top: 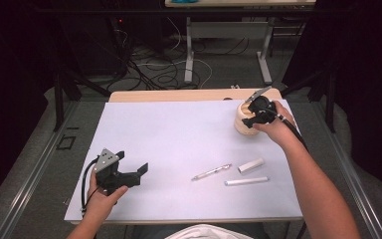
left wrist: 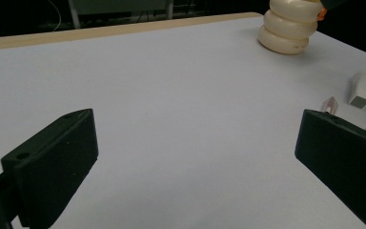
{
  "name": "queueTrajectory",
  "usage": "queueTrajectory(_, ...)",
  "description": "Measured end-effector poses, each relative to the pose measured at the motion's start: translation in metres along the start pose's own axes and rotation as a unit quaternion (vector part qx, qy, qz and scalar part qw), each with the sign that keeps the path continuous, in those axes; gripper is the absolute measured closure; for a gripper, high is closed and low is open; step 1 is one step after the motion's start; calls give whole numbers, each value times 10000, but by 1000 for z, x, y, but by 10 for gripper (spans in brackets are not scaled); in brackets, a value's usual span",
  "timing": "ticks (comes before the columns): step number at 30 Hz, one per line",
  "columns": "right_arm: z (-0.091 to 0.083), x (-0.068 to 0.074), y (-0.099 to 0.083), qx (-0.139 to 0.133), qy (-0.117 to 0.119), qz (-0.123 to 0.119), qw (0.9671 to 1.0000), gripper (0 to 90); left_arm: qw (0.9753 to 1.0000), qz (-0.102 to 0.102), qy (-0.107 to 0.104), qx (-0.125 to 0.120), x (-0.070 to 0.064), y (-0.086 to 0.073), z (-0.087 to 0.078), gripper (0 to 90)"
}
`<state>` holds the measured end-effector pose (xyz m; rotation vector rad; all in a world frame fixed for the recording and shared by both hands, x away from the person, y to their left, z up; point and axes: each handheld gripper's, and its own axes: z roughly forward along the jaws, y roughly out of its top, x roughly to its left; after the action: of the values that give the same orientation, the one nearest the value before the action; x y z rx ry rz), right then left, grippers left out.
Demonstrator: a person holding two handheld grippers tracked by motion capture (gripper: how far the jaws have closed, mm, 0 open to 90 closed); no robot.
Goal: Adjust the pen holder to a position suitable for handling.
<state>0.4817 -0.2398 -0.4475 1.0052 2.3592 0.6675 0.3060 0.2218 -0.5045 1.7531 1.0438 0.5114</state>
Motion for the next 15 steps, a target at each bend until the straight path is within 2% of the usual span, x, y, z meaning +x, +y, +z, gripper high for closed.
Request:
queueTrajectory(1, 4, -1, 0, -13, -68, -49, 10000, 399, 10000, -4, 6, 2, 0, 0, 0, 7)
queueTrajectory(2, 4, -1, 0, -13, -68, -49, 10000, 399, 10000, -52, -5, -2, 0, 0, 0, 7)
queueTrajectory(6, 14, -3, 1, 148, -18, -94, 9998, 403, 10000, -37, 13, 4, 0, 0, 0, 7)
queueTrajectory(10, 18, -5, 1, 193, -29, -95, 9998, 409, 10000, -90, -1, 4, 0, -1, 1, 7)
queueTrajectory(14, 20, -6, 1, 220, -53, -126, 9997, 423, 10000, -51, 17, 26, 1, -1, 1, 8)
queueTrajectory(15, 22, -6, 0, 249, -31, -190, 9995, 424, 10000, -71, 13, 35, 1, -1, 1, 9)
